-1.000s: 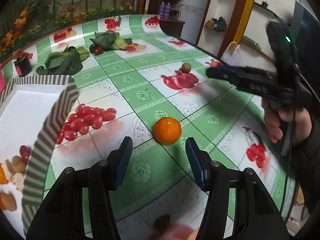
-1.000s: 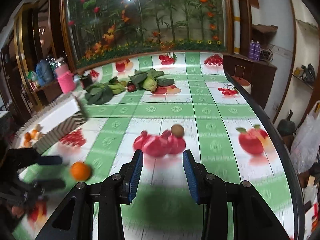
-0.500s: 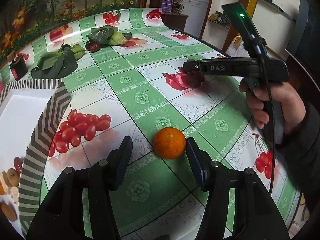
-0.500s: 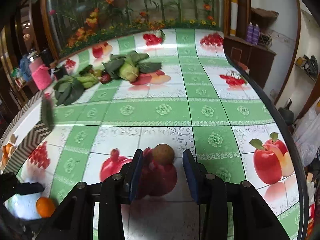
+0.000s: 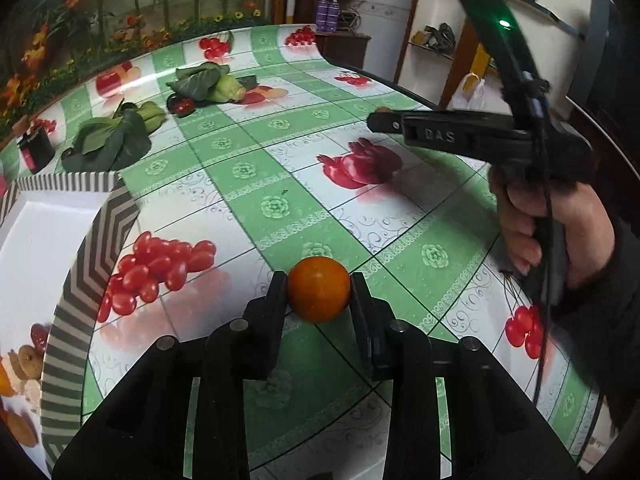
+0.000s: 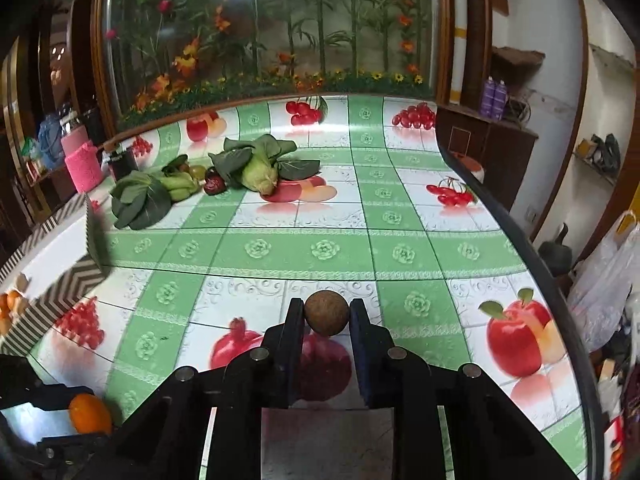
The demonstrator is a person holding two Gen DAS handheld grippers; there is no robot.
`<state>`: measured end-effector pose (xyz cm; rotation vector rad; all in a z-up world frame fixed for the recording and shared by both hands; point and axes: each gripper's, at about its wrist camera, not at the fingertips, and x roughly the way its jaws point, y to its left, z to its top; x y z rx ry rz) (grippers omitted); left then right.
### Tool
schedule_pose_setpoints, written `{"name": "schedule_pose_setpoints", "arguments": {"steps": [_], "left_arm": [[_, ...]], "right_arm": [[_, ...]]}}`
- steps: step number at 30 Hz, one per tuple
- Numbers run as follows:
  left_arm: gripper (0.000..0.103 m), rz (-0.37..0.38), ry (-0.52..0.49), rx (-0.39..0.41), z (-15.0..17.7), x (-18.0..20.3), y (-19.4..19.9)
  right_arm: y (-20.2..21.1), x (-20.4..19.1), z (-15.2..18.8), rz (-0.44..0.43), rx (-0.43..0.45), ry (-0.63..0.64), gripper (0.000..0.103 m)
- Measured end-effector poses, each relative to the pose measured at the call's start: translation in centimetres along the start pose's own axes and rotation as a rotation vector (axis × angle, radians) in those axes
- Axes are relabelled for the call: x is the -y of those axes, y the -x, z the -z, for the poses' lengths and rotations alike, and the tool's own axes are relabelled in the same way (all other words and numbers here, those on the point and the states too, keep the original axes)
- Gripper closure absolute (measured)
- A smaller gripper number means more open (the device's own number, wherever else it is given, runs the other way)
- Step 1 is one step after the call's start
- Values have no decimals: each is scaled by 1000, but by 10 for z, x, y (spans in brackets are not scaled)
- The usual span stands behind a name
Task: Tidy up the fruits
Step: 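Grasp an orange with the left gripper while the right gripper grasps a brown round fruit, then carry the orange over the tray with the left gripper while the right carries the brown fruit there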
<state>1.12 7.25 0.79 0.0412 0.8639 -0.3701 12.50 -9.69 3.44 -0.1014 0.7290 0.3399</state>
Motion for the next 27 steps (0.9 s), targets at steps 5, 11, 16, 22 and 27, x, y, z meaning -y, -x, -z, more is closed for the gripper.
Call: {"name": "schedule_pose_setpoints", "arguments": {"steps": [5, 11, 16, 22, 27], "left_arm": [[73, -33, 79, 24, 0, -16, 11], [73, -73, 169, 67, 2, -42, 30], [73, -80, 214, 93, 1, -55, 40], [73, -85, 248, 123, 1, -66, 53], [73, -93, 289, 145, 2, -80, 63]], "right_arm": [[13, -20, 6, 13, 46, -41, 81], [18, -47, 9, 10, 57, -84, 81], [19, -63, 10, 12, 67, -75, 81], [21, -77, 10, 19, 77, -63, 81], [22, -87, 11, 17, 83, -55, 81]]}}
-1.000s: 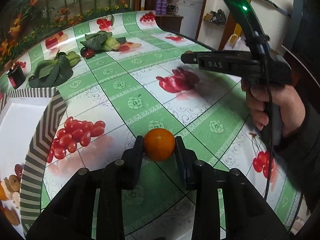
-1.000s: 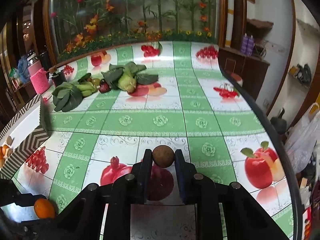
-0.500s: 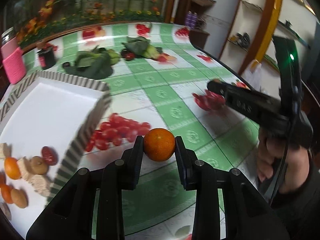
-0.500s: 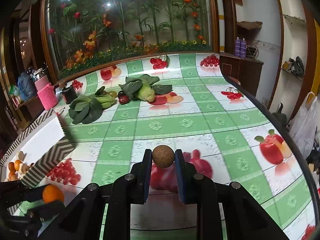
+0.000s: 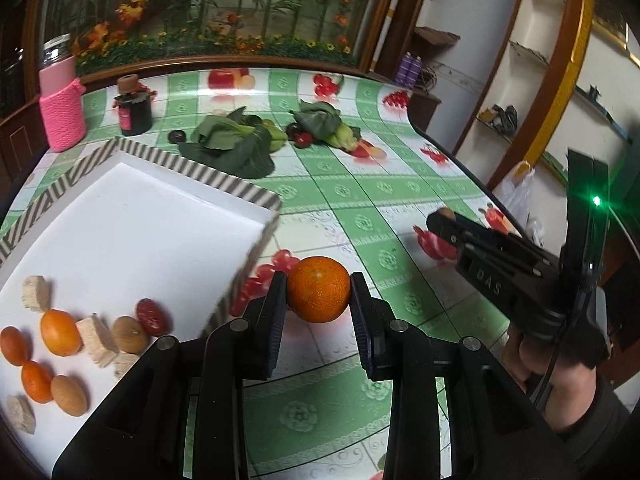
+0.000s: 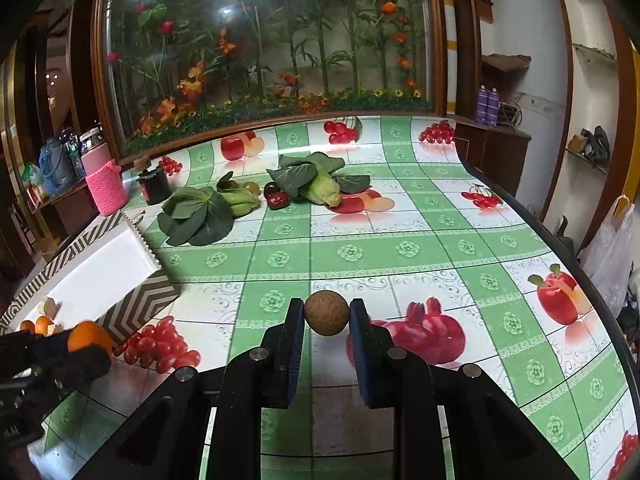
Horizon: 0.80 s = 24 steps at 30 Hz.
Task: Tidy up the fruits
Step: 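Carry the orange over the tray with the left gripper while the right carries the brown fruit there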
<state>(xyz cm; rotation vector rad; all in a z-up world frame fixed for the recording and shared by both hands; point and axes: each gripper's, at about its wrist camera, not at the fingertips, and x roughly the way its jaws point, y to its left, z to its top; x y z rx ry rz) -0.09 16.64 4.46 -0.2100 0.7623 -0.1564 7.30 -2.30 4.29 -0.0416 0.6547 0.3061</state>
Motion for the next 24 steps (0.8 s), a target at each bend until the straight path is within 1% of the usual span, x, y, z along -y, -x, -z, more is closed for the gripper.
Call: {"name": "schedule_pose_setpoints", "arguments": {"steps": [10, 24], "left_arm": [[73, -42, 81, 23, -3, -29, 13], [73, -80, 144, 29, 0, -62, 28]], "right_arm": [[3, -33, 1, -33, 28, 35, 81], [1, -70, 1, -70, 39, 72, 81]]}}
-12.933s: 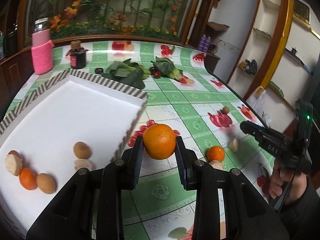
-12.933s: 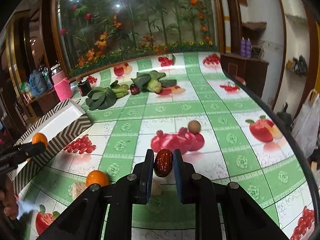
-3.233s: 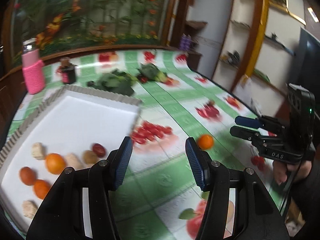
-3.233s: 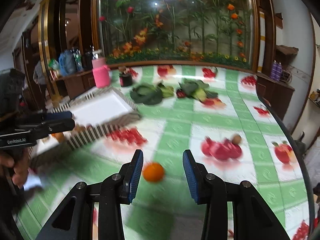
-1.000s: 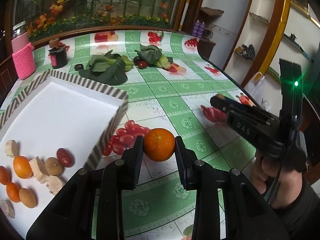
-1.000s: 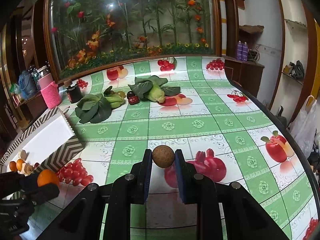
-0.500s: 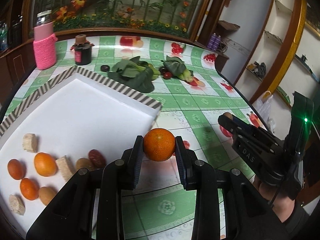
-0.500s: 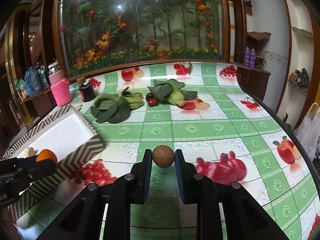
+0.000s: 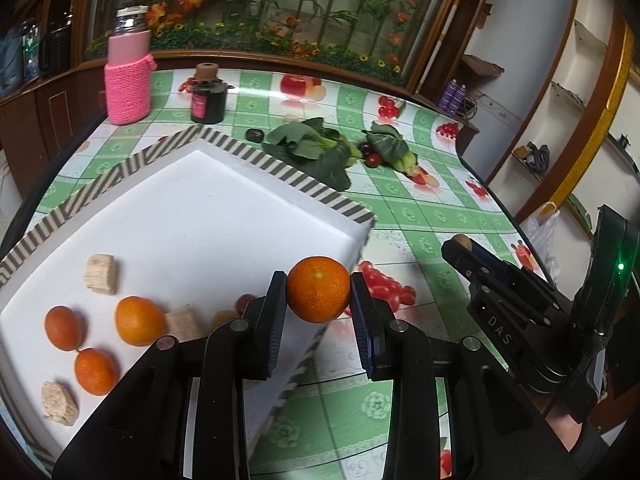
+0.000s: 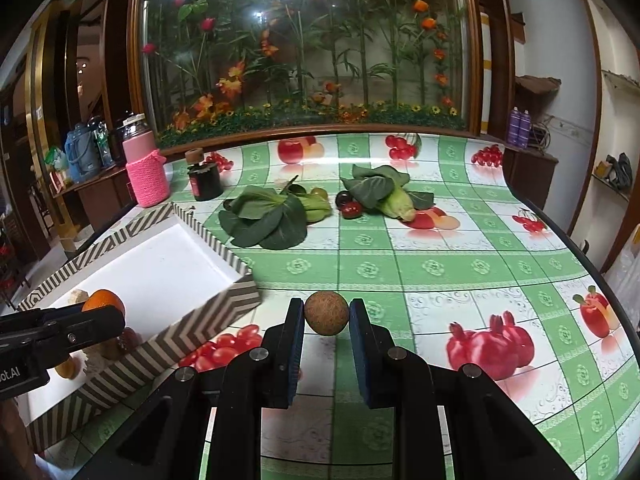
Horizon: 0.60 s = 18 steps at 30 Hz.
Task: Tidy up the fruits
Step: 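Carry the orange over the tray with the left gripper while the right carries the brown fruit there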
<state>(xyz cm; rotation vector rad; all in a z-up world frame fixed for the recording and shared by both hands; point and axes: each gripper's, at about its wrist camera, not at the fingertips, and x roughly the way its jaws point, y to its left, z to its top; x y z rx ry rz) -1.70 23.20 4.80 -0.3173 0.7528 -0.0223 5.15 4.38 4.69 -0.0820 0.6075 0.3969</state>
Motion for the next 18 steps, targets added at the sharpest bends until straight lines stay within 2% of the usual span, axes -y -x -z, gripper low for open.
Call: {"name": "schedule_pose_setpoints", "arguments": {"steps": [6, 18], "left_arm": [[73, -33, 25, 17, -1, -22, 13], [73, -187, 163, 57, 0, -98, 39]], "right_arm": [[-1, -11, -1, -17, 9, 4, 81], [-1, -40, -1, -118, 28, 55, 81]]}}
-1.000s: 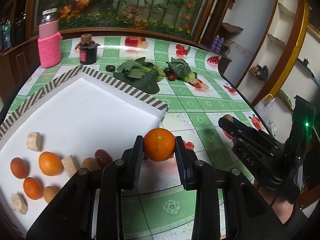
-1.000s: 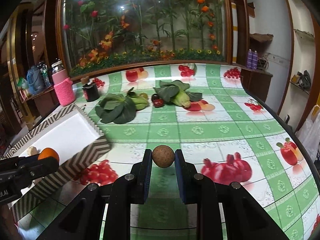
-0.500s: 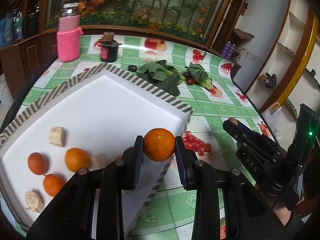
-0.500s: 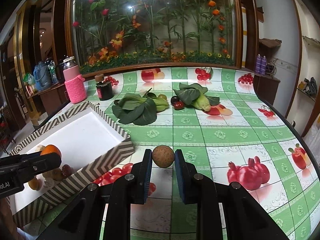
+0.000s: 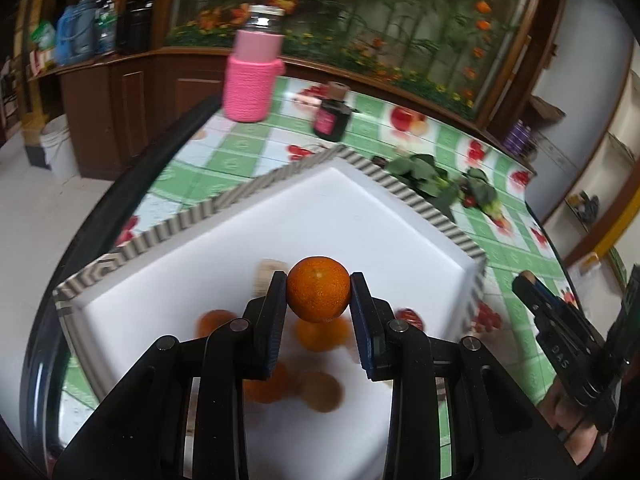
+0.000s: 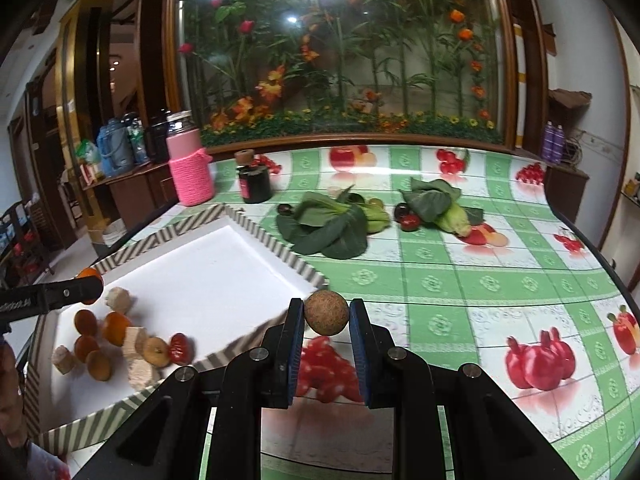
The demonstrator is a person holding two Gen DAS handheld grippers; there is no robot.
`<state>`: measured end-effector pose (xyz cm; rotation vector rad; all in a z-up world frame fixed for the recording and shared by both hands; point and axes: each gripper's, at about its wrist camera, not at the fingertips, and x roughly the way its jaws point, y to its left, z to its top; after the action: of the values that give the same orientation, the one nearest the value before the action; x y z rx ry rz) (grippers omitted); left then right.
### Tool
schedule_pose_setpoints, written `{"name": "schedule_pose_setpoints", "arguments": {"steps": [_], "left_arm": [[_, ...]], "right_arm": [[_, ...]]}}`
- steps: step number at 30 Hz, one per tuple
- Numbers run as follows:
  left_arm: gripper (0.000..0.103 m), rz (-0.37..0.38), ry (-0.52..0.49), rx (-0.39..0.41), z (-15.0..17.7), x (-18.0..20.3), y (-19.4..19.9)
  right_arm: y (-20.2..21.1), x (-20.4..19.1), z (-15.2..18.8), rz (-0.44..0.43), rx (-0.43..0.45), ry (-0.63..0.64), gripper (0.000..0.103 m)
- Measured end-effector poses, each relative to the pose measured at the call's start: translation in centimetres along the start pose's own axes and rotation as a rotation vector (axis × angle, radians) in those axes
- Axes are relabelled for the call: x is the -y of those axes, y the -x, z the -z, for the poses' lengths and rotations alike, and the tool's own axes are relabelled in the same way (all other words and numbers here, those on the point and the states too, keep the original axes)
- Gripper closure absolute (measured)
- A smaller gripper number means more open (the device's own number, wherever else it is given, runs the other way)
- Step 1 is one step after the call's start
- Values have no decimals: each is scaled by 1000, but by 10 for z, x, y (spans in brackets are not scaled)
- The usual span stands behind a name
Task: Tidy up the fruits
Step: 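Carry the orange over the tray with the left gripper while the right carries the brown fruit there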
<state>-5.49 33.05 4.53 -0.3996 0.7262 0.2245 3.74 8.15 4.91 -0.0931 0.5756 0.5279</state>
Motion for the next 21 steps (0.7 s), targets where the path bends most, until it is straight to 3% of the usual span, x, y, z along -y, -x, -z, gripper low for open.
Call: {"name": "schedule_pose_setpoints", "arguments": {"steps": [8, 21], "left_arm": [[73, -84, 3, 11, 1, -12, 1], [73, -223, -49, -35, 4, -14, -10]], "right_arm": [[-8, -31, -3, -66, 0, 36, 81], [-26, -87, -6, -151, -29, 113, 81]]}}
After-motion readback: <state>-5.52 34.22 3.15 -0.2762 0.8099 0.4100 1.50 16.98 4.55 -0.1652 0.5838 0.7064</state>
